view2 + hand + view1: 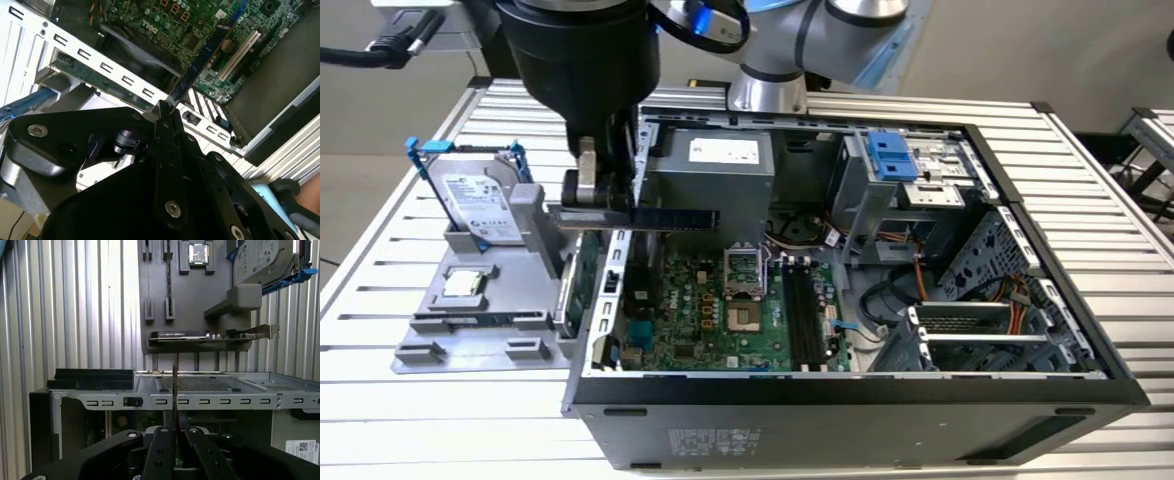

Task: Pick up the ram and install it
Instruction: 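Pick up the ram and move it above insertion slot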

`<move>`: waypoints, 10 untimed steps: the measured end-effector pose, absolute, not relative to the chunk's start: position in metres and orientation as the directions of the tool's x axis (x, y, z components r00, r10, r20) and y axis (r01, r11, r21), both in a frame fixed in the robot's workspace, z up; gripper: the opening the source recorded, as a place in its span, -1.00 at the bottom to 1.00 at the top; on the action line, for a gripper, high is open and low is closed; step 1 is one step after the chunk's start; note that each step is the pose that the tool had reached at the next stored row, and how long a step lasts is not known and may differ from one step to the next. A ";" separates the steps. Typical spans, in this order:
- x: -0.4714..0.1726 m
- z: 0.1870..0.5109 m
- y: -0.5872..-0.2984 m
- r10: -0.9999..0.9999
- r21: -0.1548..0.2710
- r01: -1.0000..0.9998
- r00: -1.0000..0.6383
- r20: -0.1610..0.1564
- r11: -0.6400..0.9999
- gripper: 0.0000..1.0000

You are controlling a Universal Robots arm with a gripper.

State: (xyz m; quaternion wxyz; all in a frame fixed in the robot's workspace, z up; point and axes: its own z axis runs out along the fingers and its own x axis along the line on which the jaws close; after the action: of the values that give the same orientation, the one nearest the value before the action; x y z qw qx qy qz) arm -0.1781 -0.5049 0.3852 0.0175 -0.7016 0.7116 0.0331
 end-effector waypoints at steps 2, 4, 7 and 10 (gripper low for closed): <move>-0.174 0.385 -0.505 -0.997 0.023 -1.000 -0.015 -0.071 0.013 -1.00; -0.169 0.385 -0.505 -0.997 0.024 -1.000 -0.015 -0.071 0.013 -1.00; -0.162 0.385 -0.505 -0.997 0.025 -1.000 -0.015 -0.071 0.013 -1.00; -0.154 0.385 -0.505 -0.997 0.026 -1.000 -0.015 -0.071 0.013 -1.00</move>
State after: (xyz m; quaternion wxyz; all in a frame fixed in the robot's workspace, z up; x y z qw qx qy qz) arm -0.1544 -0.5049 0.3852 0.0164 -0.7016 0.7116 0.0342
